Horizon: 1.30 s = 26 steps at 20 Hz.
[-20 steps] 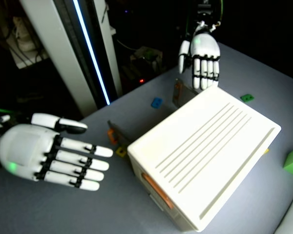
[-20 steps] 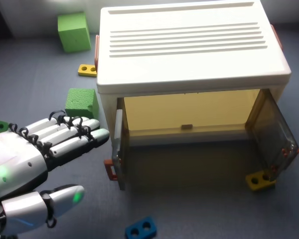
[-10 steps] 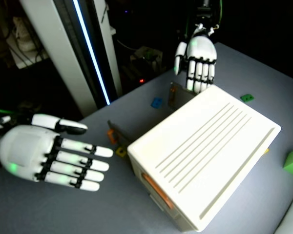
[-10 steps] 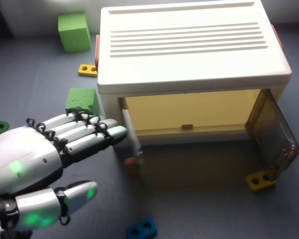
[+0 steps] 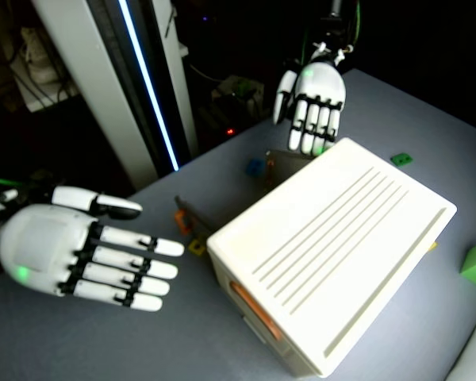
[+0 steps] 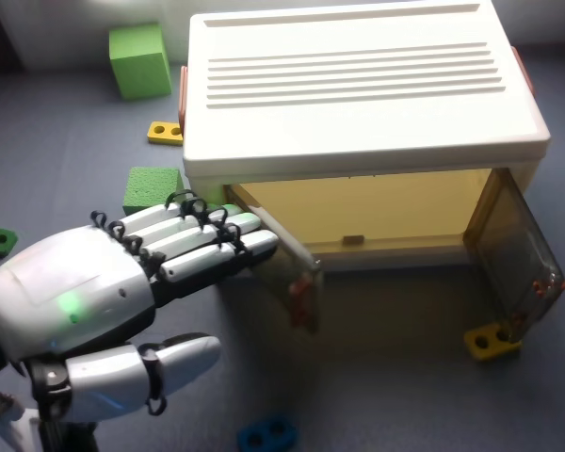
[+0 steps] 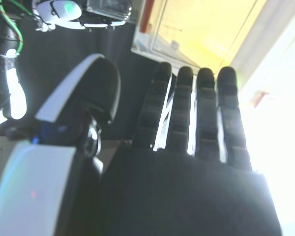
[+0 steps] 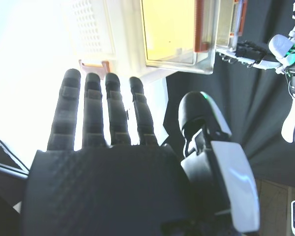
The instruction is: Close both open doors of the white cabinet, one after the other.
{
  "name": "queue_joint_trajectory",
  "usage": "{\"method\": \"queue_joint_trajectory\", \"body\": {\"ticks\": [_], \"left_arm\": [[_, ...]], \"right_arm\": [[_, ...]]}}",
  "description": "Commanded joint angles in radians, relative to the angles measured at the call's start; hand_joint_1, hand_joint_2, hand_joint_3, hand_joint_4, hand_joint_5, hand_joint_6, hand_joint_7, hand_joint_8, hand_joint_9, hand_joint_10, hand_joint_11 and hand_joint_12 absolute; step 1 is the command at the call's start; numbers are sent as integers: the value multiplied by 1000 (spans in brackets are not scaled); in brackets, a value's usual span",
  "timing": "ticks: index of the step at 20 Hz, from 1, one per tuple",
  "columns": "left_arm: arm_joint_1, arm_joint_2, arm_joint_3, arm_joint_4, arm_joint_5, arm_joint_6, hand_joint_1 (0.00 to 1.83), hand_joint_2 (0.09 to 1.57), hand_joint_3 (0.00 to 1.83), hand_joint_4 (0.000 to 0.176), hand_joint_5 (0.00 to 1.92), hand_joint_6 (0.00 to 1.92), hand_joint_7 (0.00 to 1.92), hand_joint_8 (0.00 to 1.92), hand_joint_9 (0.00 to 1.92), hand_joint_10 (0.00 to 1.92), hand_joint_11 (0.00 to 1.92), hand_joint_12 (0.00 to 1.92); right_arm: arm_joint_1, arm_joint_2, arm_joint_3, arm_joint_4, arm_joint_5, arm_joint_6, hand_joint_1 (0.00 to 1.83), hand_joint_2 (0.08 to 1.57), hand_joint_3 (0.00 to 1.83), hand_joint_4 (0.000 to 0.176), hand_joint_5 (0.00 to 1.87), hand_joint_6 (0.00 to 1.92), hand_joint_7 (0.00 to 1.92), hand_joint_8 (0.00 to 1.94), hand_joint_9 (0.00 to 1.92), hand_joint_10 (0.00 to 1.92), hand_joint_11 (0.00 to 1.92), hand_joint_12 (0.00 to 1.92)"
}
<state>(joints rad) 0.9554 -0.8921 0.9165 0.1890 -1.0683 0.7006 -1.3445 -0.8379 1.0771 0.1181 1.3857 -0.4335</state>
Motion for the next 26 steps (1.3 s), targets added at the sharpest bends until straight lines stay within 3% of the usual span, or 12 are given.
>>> {"method": "queue_joint_trajectory", "body": {"ticks": [1,3,5,8,13,15,18,20,21,23,24,26], "left_arm": [[-18,-7,2,3,-108,-8,0,1571,164,0,62,6,31,5,38,4,0,273],[-34,-17,11,7,-96,-8,0,1571,163,0,70,3,39,2,33,5,0,233],[-42,-20,15,9,-90,-8,0,1571,156,0,65,1,38,0,34,4,0,215],[-50,-28,23,12,-72,-8,0,1571,138,0,56,2,42,2,56,3,0,297],[-77,-54,40,16,-49,-8,0,1571,188,0,82,6,56,7,84,7,0,343],[-80,-54,40,18,-51,-8,0,1571,174,0,86,5,75,3,103,4,0,315],[-80,-44,32,20,-60,-10,0,1571,146,0,59,3,48,3,67,2,0,227],[-74,-30,23,20,-67,-11,0,1571,154,0,39,0,18,0,35,0,0,227],[-61,-15,13,16,-77,-11,0,1571,157,0,50,3,12,0,24,0,0,254],[-35,7,-2,2,-93,-11,0,1571,191,0,67,5,22,2,34,3,0,291],[-20,19,-9,-12,-104,-8,0,1571,209,0,89,3,46,3,59,3,0,377],[0,35,-19,-35,-121,4,0,1571,203,0,122,0,86,1,121,2,0,631]], "right_arm": [[11,4,5,24,119,11,0,1434,0,41,141,3,108,1,91,5,132,9],[11,4,5,24,119,12,0,1434,0,40,140,2,111,2,95,5,133,8],[11,4,5,24,119,14,0,1418,0,58,134,1,106,1,89,2,116,2],[11,4,5,24,119,15,0,1446,5,45,133,1,107,1,86,0,109,0],[11,4,5,24,119,17,0,1448,4,47,139,2,110,4,87,3,108,3],[11,4,5,24,119,19,0,1441,1,59,137,2,112,4,91,4,113,5],[11,4,5,15,119,23,0,1429,0,53,147,4,129,8,108,8,148,16],[11,6,5,4,119,30,0,1428,0,37,141,1,122,3,98,2,137,9],[11,8,5,-11,119,37,0,1434,0,30,139,0,118,1,97,2,138,9],[11,12,1,-34,114,40,0,1422,0,44,118,0,113,1,108,5,120,0],[11,15,-2,-47,108,40,0,1435,1,30,114,0,99,0,95,0,112,0],[13,17,-6,-64,98,40,0,1455,8,25,101,0,71,0,63,1,116,2]]}}
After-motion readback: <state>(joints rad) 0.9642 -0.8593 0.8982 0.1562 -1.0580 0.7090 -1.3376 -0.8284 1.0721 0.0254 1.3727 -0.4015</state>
